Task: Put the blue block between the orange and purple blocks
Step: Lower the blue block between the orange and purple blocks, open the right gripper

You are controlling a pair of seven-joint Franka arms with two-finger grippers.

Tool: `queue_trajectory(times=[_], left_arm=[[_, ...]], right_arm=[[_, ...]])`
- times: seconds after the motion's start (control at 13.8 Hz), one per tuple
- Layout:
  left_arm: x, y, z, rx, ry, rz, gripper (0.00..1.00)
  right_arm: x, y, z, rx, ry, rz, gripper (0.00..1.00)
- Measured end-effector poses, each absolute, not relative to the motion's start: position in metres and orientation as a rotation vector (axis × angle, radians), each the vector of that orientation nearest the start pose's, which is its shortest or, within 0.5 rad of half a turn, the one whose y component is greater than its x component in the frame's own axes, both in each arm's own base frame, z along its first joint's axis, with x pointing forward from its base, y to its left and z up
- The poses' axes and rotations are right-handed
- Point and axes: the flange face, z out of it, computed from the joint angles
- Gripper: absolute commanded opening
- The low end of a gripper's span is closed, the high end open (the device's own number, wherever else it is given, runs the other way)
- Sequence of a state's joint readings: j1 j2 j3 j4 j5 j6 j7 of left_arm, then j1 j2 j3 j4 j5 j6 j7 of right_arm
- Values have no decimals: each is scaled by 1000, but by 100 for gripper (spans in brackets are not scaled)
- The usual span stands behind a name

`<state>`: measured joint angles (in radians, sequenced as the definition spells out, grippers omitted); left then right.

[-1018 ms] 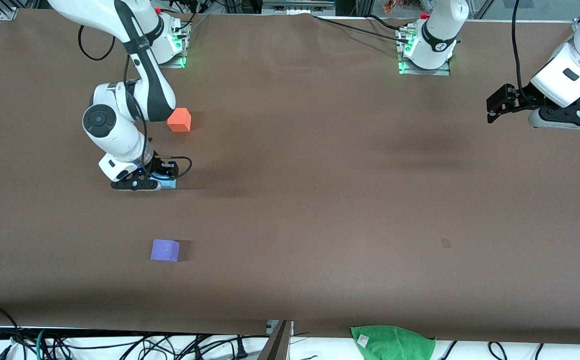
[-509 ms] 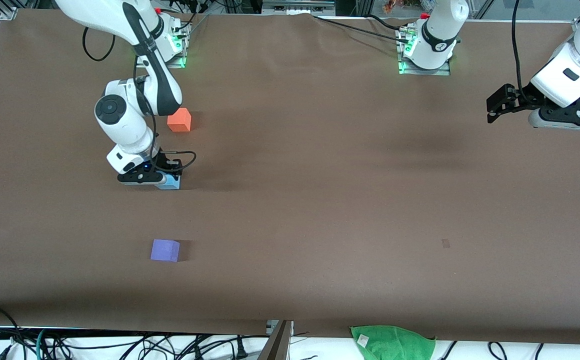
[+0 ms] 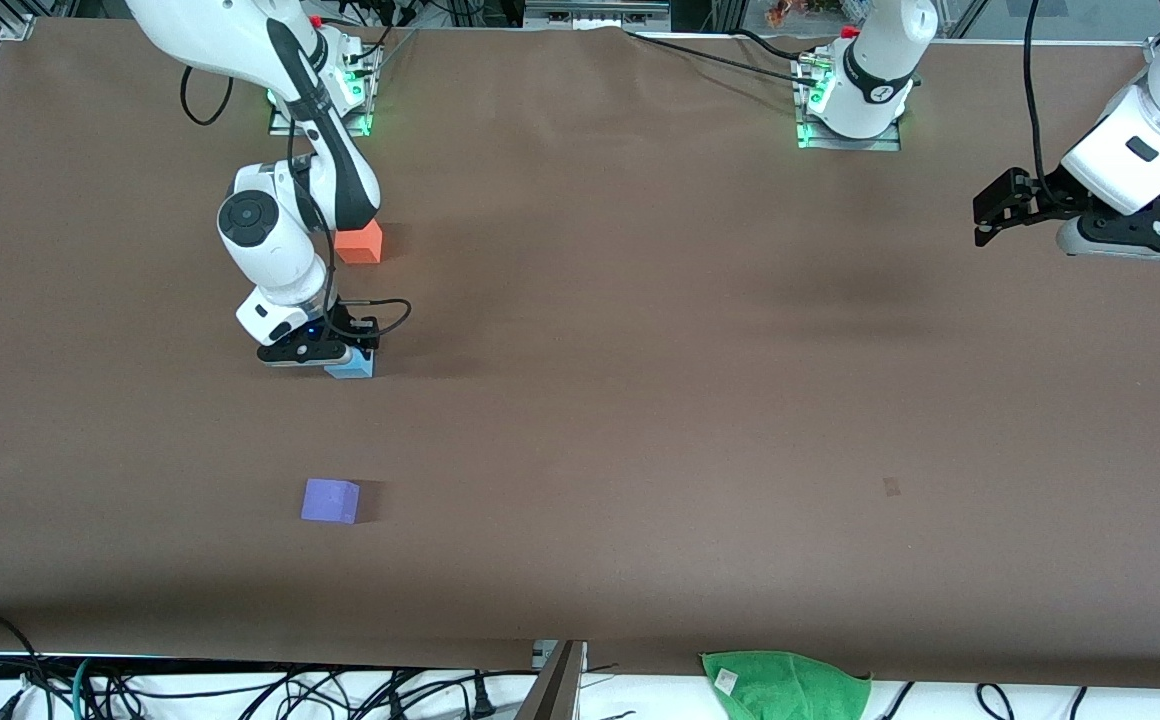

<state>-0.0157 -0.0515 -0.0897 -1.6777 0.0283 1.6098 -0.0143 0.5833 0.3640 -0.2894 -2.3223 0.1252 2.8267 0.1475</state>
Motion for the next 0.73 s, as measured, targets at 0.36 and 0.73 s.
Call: queue_trajectory(times=[0.36, 0.73], left_arm=[[538, -55, 605, -3104, 143, 23, 100], [538, -55, 605, -3104, 143, 23, 100]], right_arm=[[516, 146, 200, -3148, -91, -278, 100], [532, 155, 226, -3140, -99, -218, 100]])
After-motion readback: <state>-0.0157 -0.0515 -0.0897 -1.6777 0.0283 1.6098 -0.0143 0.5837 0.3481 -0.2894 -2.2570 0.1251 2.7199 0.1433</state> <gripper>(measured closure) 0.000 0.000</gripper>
